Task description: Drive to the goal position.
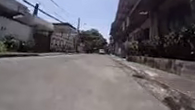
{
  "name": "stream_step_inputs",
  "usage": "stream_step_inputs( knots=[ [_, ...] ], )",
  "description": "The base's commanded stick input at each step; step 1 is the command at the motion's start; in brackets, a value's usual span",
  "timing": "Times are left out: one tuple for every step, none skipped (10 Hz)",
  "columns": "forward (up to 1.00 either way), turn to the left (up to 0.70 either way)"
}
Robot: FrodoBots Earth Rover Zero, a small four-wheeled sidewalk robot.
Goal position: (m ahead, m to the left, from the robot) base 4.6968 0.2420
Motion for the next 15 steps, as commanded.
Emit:
stream_step_inputs(
  knots=[
    [1.0, 0.0],
    [1.0, 0.0],
    [1.0, 0.0],
    [1.0, 0.0],
    [1.0, 0.0],
    [1.0, 0.0],
    [1.0, 0.0],
    [1.0, 0.0],
    [1.0, 0.0],
    [1.0, 0.0],
    [1.0, -0.4],
    [1.0, -0.4],
    [1.0, -0.34],
    [1.0, -0.21],
    [1.0, -0.09]
  ],
)
